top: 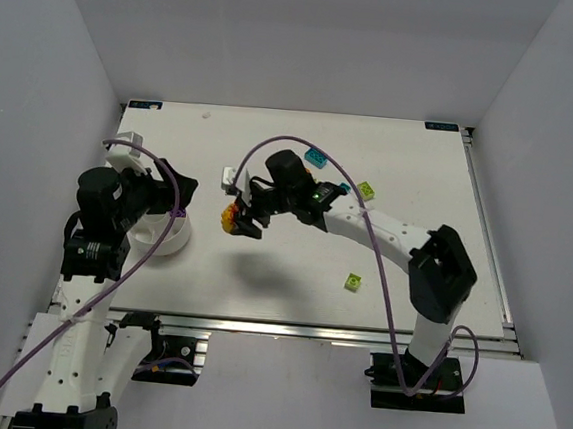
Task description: Sort the legos into containers by color
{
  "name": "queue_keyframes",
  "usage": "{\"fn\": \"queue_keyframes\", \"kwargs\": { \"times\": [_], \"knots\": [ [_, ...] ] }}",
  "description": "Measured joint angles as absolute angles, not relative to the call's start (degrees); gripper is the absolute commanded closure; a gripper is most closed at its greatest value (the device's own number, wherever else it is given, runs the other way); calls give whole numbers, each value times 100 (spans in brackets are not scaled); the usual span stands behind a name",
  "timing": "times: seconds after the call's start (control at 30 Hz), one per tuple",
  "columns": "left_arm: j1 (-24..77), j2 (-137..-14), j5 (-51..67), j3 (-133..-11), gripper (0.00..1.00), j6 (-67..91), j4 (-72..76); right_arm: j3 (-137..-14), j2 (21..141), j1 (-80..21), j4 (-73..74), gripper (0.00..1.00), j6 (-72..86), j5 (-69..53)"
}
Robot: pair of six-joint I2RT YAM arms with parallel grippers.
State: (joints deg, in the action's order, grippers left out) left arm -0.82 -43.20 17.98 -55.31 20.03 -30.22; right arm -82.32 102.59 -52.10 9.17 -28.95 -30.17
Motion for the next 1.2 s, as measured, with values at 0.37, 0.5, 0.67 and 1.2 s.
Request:
{"fn": "queue_keyframes", "kwargs": {
  "times": [0.37,0.5,0.67,1.2],
  "knots": [
    [-130,-4082,1369,-4873,13,2895,-2952,-10055,11579,-5295,617,100,-1887,-2985],
    [-130,-4307,1542,-4836,13,3127,-2915,-10335,11690,-5378,628,100,-1999,-2993],
    [-130,-4639,1708,-4829,13,3234,-2902,-10383,11695,-5581,698,100,-2228,-2993],
    [-130,-4871,1837,-4831,44,3304,-3006,-10604,11701,-5706,869,100,-2456,-2816]
  ]
}}
